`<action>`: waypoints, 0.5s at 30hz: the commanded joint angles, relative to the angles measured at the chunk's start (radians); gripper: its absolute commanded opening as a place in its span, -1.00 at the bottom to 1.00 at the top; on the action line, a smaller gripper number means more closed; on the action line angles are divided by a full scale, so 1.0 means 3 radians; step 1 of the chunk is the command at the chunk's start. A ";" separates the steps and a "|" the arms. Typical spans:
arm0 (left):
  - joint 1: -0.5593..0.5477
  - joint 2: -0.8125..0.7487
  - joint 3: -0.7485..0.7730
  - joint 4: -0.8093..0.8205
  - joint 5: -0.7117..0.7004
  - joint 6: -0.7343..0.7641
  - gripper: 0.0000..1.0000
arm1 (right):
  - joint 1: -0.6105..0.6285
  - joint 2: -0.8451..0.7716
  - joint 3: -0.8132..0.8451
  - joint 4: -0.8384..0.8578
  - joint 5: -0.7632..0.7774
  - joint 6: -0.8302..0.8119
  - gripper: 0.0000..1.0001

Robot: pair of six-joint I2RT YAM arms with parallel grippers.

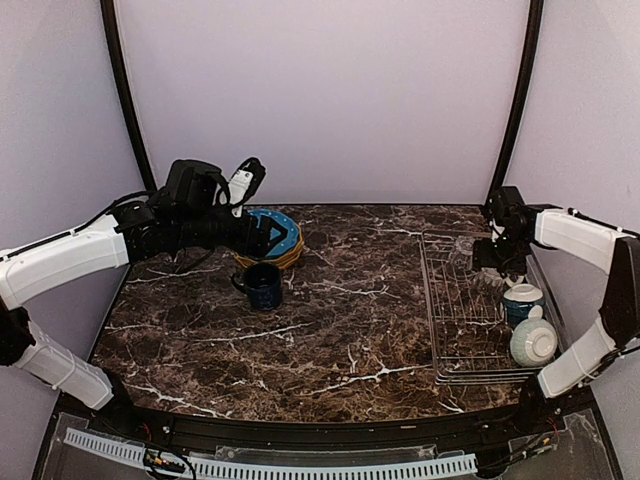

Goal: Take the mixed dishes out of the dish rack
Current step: Grab the cup from the dish rack.

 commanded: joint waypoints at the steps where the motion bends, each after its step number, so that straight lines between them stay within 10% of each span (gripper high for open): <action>1: -0.0001 -0.0052 -0.0033 0.0084 0.0036 0.0003 0.59 | -0.0041 0.0096 -0.0060 0.0162 0.0010 -0.0040 0.67; 15: -0.0001 -0.0022 -0.0027 0.0081 0.0043 -0.0004 0.60 | -0.0034 -0.0185 0.0098 -0.0007 -0.0400 0.0001 -0.07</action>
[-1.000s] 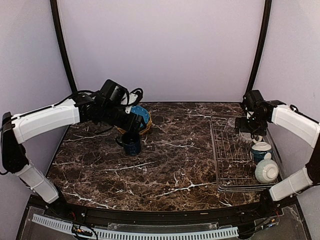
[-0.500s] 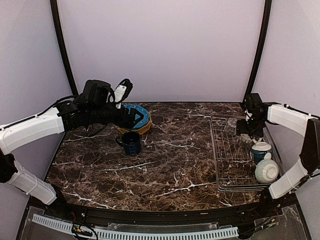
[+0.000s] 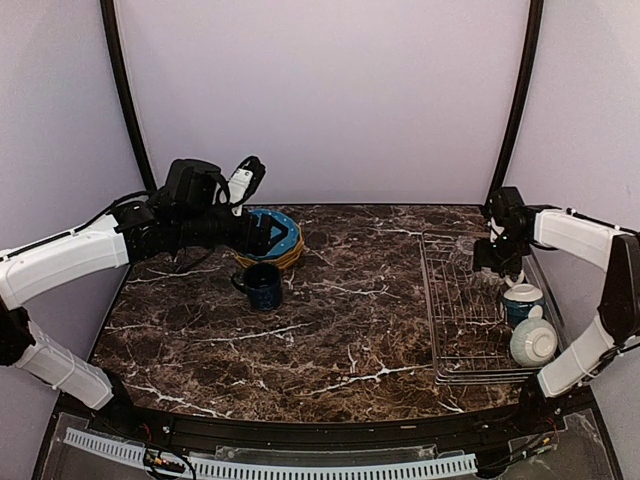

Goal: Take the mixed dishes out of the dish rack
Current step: Grab the cup from the dish rack, then pass from the right arm to the left

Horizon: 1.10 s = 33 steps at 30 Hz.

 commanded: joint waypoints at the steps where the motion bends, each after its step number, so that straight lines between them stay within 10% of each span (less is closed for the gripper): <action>1: 0.0000 -0.0019 -0.0027 0.0026 0.0038 -0.0006 0.61 | -0.0006 -0.0364 0.0117 -0.0142 -0.0259 0.0013 -0.10; 17: 0.0006 0.0098 -0.0034 0.0234 0.0825 -0.0137 0.84 | -0.0002 -0.1433 -0.0295 0.1142 -0.2302 0.0892 -0.47; 33: 0.0191 0.0445 -0.0772 0.2813 0.2827 -0.1909 0.77 | 0.1388 -0.0677 -0.0588 0.3783 -0.2548 0.1993 -0.79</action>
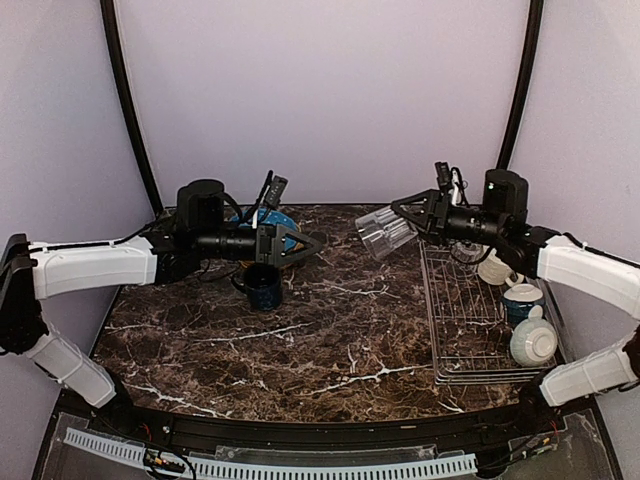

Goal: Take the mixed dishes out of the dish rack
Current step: Pass from the right arm to the left

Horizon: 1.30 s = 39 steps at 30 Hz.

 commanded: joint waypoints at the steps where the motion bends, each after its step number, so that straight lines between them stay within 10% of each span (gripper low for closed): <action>1: 0.0085 0.0127 -0.0169 0.1051 0.0461 -0.0737 0.76 | 0.0345 0.0268 0.0019 0.1070 0.0096 0.0317 -0.80; 12: 0.0141 0.0248 -0.0235 0.1332 0.0512 -0.0973 0.48 | 0.0851 0.1098 0.0357 0.1810 0.0087 0.0570 -0.93; 24: 0.0216 0.0429 -0.0294 0.2177 0.0746 -0.1629 -0.49 | 0.1013 0.1145 0.0061 0.2461 0.0561 0.0613 -0.81; 29: 0.0223 0.0445 -0.0284 0.2196 0.0737 -0.1710 -0.83 | 0.1029 0.1129 -0.0041 0.2485 0.0583 0.0543 -0.39; 36: 0.0225 0.0311 -0.0220 0.1620 0.0627 -0.1302 -0.98 | 0.0965 0.0864 -0.0462 0.2462 0.0607 0.0418 0.89; 39: 0.0222 0.0147 -0.0270 0.0952 0.0493 -0.0992 -0.98 | 0.0942 0.0573 -0.0486 0.1913 0.0712 0.0081 0.97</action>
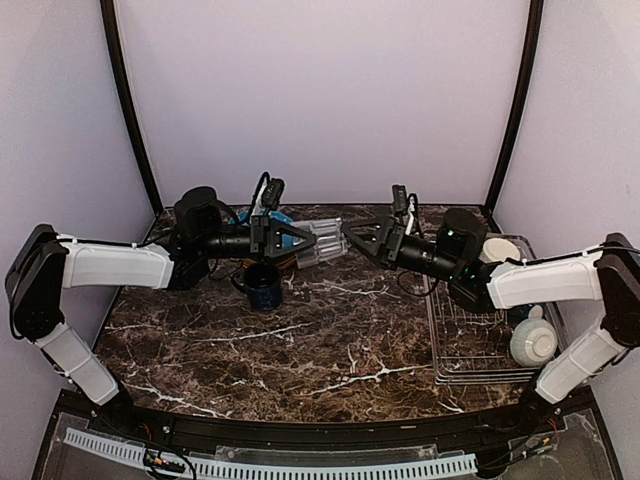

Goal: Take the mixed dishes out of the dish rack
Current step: Pass from the right arm to the left, then place the cup at the center of the board.

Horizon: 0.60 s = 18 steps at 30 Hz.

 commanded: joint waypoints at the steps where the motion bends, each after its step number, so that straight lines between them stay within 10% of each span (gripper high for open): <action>1: 0.0025 -0.0398 -0.0061 -0.0887 -0.0268 0.0517 -0.98 | -0.0048 -0.0467 -0.0039 -0.0656 0.0200 -0.0529 0.97; 10: -0.0014 -0.0970 0.0326 -0.4807 -0.1586 0.1450 -0.98 | -0.0056 -0.1057 -0.0219 -0.1594 0.0928 -0.1497 0.97; 18: -0.0404 -0.0853 0.0445 -0.5527 -0.2304 0.1185 -0.98 | -0.0062 -0.1137 -0.0037 -0.1971 0.1122 -0.1854 0.97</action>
